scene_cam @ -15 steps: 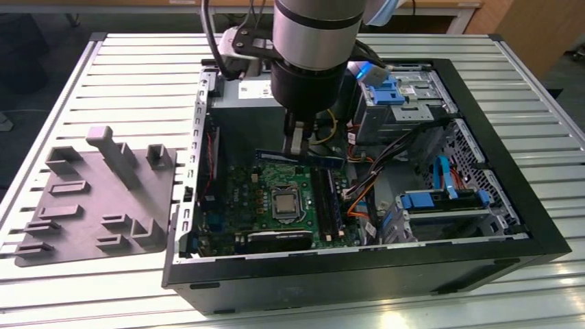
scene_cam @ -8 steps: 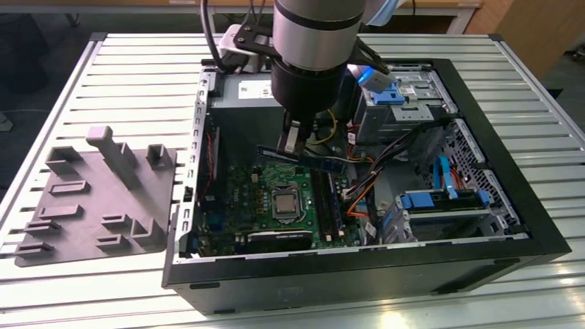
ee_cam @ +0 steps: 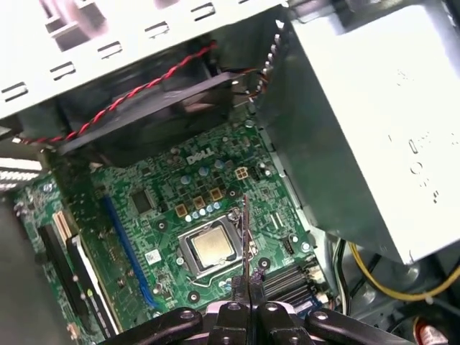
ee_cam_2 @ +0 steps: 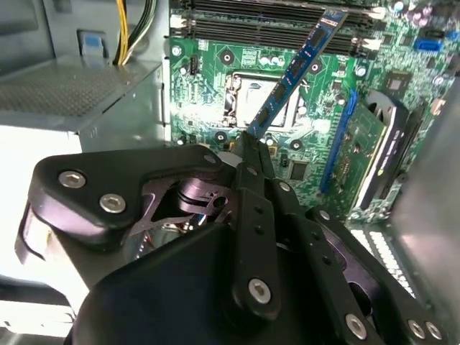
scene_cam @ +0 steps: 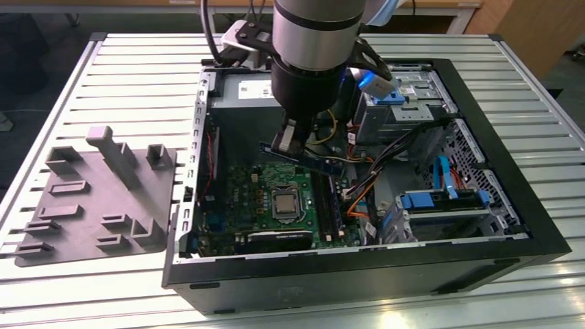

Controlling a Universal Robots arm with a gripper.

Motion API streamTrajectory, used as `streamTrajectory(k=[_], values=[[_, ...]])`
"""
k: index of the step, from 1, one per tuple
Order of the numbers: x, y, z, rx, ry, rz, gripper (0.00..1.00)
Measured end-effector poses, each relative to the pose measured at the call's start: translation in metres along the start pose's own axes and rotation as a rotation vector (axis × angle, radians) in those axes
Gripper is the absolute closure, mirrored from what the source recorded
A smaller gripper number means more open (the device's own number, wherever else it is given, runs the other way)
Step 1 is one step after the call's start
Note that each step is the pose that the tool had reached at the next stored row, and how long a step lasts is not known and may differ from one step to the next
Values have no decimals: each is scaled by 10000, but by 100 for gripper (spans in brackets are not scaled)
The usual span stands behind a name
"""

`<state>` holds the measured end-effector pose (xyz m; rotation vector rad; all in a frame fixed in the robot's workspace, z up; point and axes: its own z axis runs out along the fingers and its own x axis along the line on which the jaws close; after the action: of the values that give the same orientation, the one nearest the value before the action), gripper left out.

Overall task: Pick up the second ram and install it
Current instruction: 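Insert the second ram into the second slot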

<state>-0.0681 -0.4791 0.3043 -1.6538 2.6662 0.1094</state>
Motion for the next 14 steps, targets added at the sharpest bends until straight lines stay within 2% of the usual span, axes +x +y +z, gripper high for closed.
streamTrajectory(k=[14], values=[[0,0,2,68,-101,1752,88]])
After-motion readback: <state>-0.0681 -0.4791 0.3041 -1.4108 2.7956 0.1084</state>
